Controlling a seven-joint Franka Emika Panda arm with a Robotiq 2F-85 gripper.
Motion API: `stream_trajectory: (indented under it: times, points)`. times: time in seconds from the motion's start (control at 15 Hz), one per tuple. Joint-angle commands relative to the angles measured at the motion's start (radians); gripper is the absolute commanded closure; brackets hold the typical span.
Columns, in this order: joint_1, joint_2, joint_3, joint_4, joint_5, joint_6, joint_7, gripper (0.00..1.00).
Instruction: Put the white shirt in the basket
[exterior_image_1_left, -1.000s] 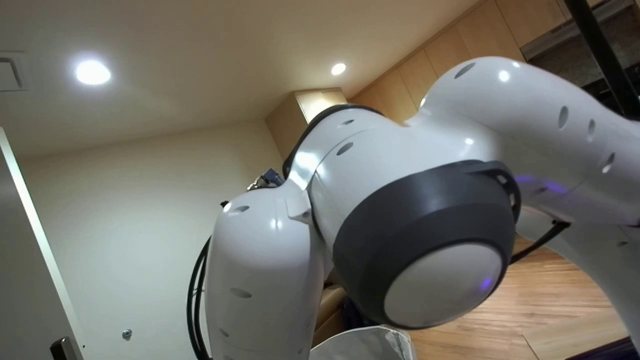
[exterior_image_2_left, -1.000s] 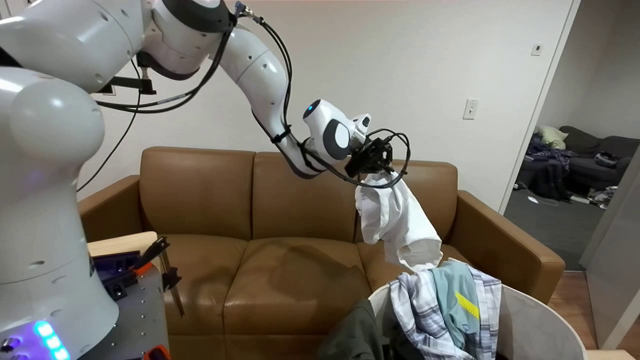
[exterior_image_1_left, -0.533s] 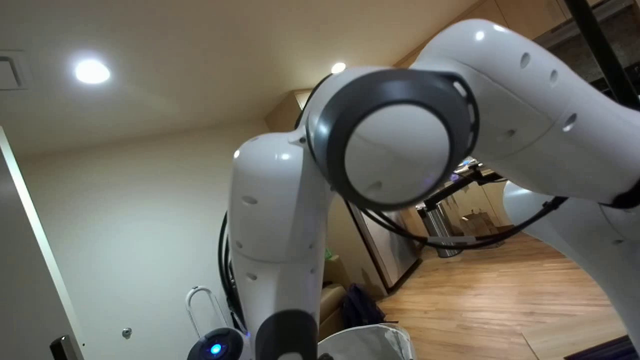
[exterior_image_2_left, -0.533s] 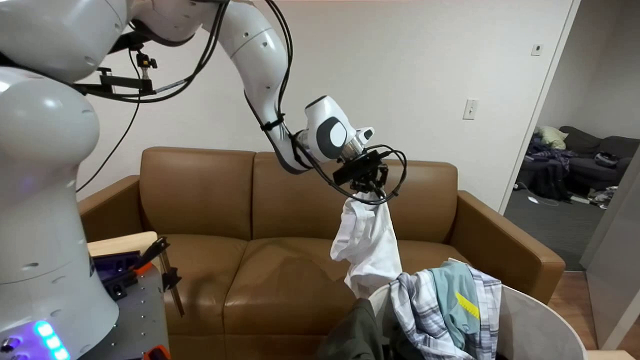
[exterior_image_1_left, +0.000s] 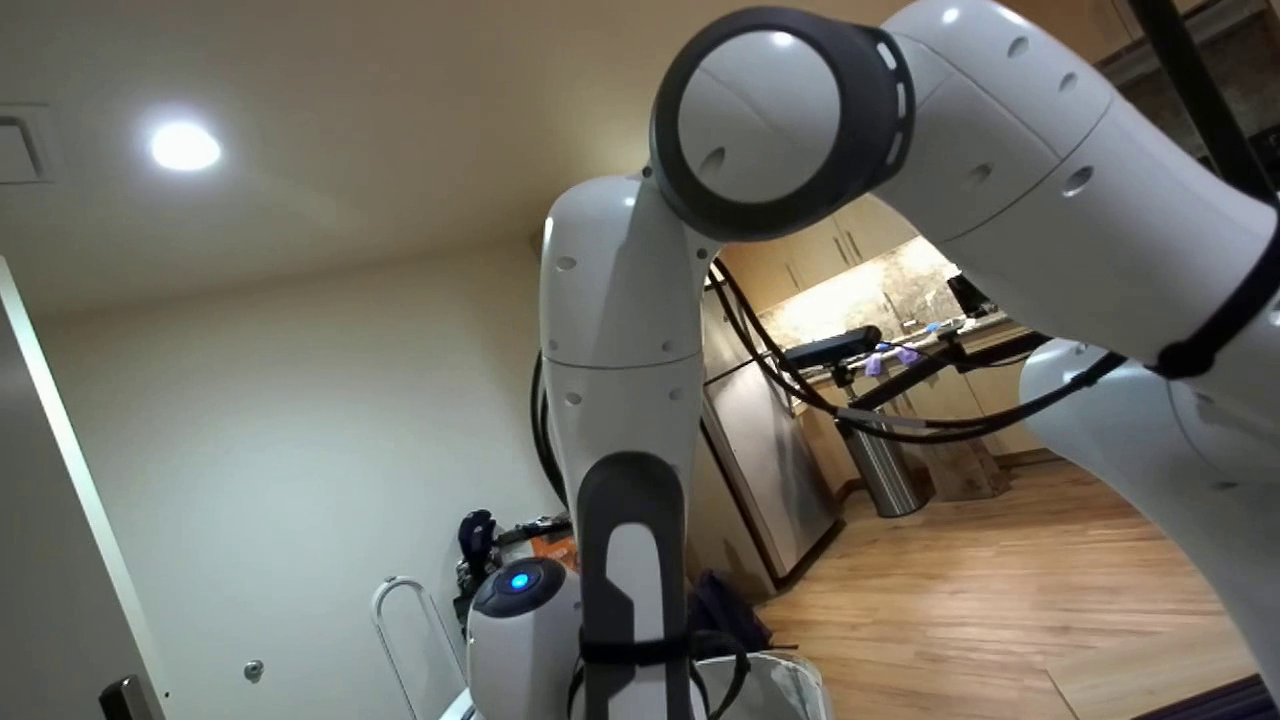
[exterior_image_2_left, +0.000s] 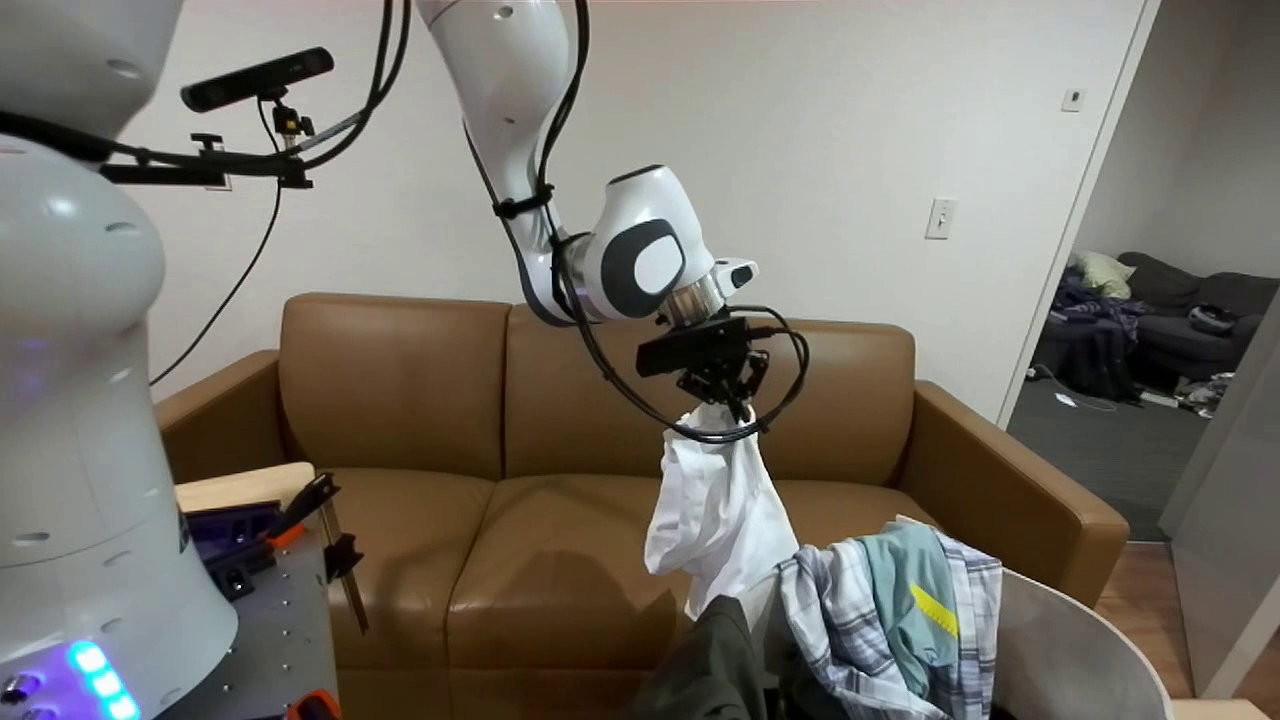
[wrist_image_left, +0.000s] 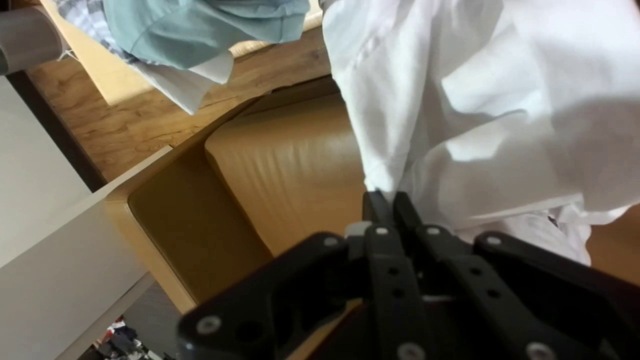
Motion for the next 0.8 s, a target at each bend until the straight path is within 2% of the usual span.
stream_trajectory:
  times: [0.0,0.07,0.13,0.33,0.6,0.73]
  points:
    - [-0.049,-0.050,0.079,0.028,-0.083,-0.056,0.049,0.97]
    - [-0.068,-0.092,0.100,0.010,-0.099,-0.052,0.047,0.97]
    - [-0.036,-0.147,0.080,-0.029,-0.033,-0.030,0.006,0.96]
    - [-0.003,-0.279,0.018,-0.098,-0.026,-0.014,0.056,0.96]
    - [0.055,-0.439,-0.176,-0.164,-0.085,-0.021,0.174,0.96]
    - [0.025,-0.484,-0.260,-0.174,-0.194,0.023,0.183,0.97]
